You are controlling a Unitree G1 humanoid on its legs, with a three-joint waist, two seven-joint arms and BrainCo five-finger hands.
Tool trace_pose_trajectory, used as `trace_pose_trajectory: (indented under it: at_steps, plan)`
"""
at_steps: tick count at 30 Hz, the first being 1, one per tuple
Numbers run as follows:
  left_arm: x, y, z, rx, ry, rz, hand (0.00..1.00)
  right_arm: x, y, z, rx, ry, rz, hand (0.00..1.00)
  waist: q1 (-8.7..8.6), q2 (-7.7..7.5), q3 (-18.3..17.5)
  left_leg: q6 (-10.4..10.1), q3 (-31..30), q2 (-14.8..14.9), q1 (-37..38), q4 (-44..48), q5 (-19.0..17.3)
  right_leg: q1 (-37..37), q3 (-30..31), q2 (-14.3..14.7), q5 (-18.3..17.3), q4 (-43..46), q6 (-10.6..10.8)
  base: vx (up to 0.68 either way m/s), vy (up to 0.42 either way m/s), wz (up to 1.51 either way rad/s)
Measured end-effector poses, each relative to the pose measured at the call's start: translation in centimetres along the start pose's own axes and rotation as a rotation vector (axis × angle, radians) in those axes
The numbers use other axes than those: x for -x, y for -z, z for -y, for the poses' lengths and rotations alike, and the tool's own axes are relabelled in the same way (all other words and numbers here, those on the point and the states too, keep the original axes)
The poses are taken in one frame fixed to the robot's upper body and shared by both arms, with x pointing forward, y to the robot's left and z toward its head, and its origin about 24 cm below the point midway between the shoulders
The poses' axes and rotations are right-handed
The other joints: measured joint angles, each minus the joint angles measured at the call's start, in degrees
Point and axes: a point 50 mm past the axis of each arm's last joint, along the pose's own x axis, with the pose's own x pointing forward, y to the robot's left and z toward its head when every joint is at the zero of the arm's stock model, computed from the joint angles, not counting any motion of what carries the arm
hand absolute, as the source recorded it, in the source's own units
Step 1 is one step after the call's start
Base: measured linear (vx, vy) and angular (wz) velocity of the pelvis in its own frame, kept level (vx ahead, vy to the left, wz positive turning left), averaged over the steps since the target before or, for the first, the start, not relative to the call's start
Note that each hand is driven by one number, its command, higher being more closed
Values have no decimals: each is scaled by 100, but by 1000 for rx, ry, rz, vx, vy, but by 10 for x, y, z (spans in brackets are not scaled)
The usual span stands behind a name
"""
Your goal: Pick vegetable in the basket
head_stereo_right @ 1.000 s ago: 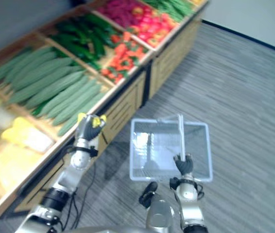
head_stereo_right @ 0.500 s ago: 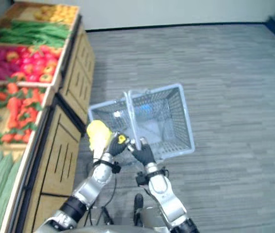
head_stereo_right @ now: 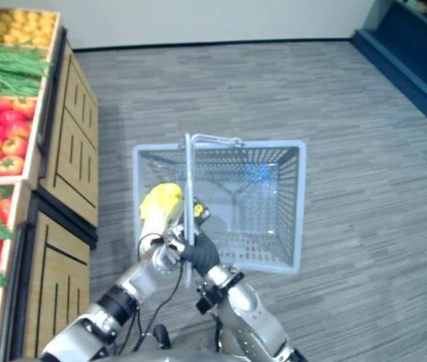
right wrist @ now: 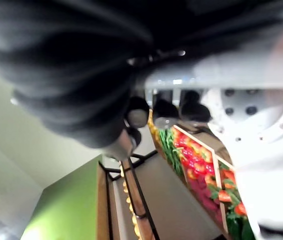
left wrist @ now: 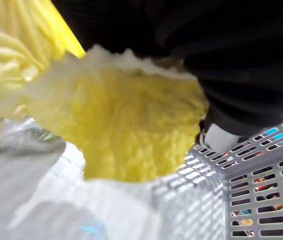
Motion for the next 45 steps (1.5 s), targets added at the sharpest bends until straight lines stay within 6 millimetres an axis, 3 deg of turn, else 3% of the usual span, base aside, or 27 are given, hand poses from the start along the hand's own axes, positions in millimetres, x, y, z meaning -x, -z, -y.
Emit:
trace_pose_trajectory:
  at_steps: [1,2,3,4,5,7,9,11,13,16,18,19,20,22,23,27,29,32,34,36,37,38,39,40,41,42,45]
  plan:
    - [-2,0,-2,-2,-7,3,0,2,2,1,-5,8,-7,100,-10,-15,-9,-101,-49,36,2,10,-39,57,194,-24,261,-472,21,424,-472,51]
    - [-3,0,-5,-8,-13,8,0,6,9,6,-17,38,-25,100,-23,-84,-26,-368,-209,73,70,46,-171,253,473,-148,961,-1114,235,326,-372,48]
    - [-1,4,-6,-8,-15,-3,0,8,12,11,-12,62,-37,100,-27,10,13,-478,-268,153,167,42,-210,344,383,-66,1133,-1076,439,367,-427,42]
    - [2,5,-4,11,-7,-13,0,15,17,30,33,144,-77,100,-18,305,10,-616,-275,405,161,42,-153,404,149,159,948,-846,263,256,-300,31]
    - [3,4,-4,34,-7,-3,0,22,19,44,62,217,-97,100,-15,388,1,-615,-292,485,192,51,14,406,51,212,677,-534,189,271,-314,45]
    - [14,-1,-11,111,-55,29,0,37,24,72,114,370,-152,100,1,469,-28,-665,-387,723,393,105,253,612,-293,305,59,18,77,290,-323,83]
    - [29,1,-22,222,-93,42,0,46,27,90,167,488,-181,100,34,508,-25,-661,-673,938,32,986,238,977,-677,363,-224,-34,-23,265,-314,94]
    - [44,10,-32,371,-121,-1,0,58,24,109,231,624,-196,100,132,666,1,-274,-739,1215,-854,2782,638,1684,-1121,392,-267,-448,-103,243,-232,86]
    - [54,20,-42,511,-150,-41,0,66,18,121,290,718,-207,100,288,741,-3,-204,-323,1458,-1113,3532,786,2173,-1334,376,-300,-756,-162,303,-96,58]
    - [62,16,-61,684,-193,9,0,79,-3,146,383,875,-183,100,389,896,-84,-154,780,1199,-1639,3819,-132,2501,-1739,120,-305,-1067,-122,266,16,60]
    - [63,10,-69,775,-173,67,0,87,-17,159,415,964,-152,100,386,894,-86,-23,1798,908,-1811,3365,-163,2703,-2144,-27,-379,-1078,37,272,116,104]
    - [65,5,-73,818,-143,109,0,96,-24,165,420,1028,-129,100,353,939,-137,605,2806,767,-1725,2799,-99,2914,-2501,-18,-500,-1064,235,221,129,116]
    - [65,3,-75,825,-127,126,0,101,-26,169,414,1064,-120,100,313,926,-201,853,3316,743,-1551,2635,-268,3029,-2693,-22,-583,-1055,336,307,138,176]
    - [68,1,-87,813,-109,169,0,116,-36,179,387,1177,-70,100,226,662,-273,1418,4294,491,-1402,2399,-699,3269,-3326,-85,-716,-1018,490,374,120,181]
    - [69,3,-89,804,-113,164,0,120,-38,180,381,1206,-59,100,229,619,-274,1471,4282,409,-1380,2360,-782,3367,-3463,-88,-734,-994,498,427,114,157]
    - [88,27,-89,722,-205,24,0,149,-29,190,422,1361,-143,100,262,504,-297,1202,3413,-147,-666,1525,-850,3376,-3537,-502,-818,1150,376,364,33,118]
    - [102,47,-92,675,-338,-94,0,165,-21,191,428,1427,-190,100,308,502,-309,995,2915,-271,-235,1026,-685,2534,-3120,-714,-884,3116,208,279,-104,93]
    - [126,85,-96,576,-491,-328,0,186,-7,189,414,1533,-244,100,208,473,-324,705,2142,-270,-19,676,-437,1212,-2129,-657,-986,3966,36,300,-198,127]
    - [138,107,-98,524,-562,-458,0,198,1,185,408,1561,-288,100,25,421,-314,482,1526,-195,-28,591,-282,699,-1532,-567,-1030,3454,-35,312,-371,185]
    - [149,121,-100,476,-605,-548,0,211,11,181,392,1585,-334,100,-43,417,-313,208,880,-56,-50,426,-141,439,-770,-332,-966,2223,71,273,-442,183]
    - [153,128,-103,421,-611,-583,0,218,21,178,359,1605,-366,100,-72,298,-363,-24,476,4,-102,302,-51,465,-16,-142,-732,1081,195,227,-519,194]
    - [151,131,-117,326,-609,-575,0,226,38,170,298,1636,-394,100,-78,-30,-409,-336,32,-167,-198,149,44,692,919,-197,-281,-220,404,228,-541,198]
    - [147,133,-117,297,-605,-583,0,231,49,166,264,1647,-433,100,-70,-83,-373,-461,-193,-98,-137,33,152,775,815,-139,-182,-189,483,254,-482,171]
    - [147,133,-116,258,-599,-605,0,235,58,165,235,1655,-471,100,25,133,-416,-505,-220,69,-234,73,188,967,763,160,-160,-373,484,312,-372,113]
    - [145,130,-123,225,-627,-585,0,235,60,163,222,1658,-467,100,70,331,-413,-519,-197,125,-149,-107,367,1037,806,429,-72,-350,313,318,-285,84]
    - [144,128,-128,209,-643,-575,0,233,61,163,206,1661,-458,100,74,417,-410,-462,-45,189,-55,-298,420,1052,848,555,-79,-297,301,290,-203,75]
    - [143,123,-147,160,-716,-541,0,226,78,156,126,1655,-467,100,213,407,-389,-477,173,437,371,-519,906,1481,757,809,-218,-200,90,224,-182,28]
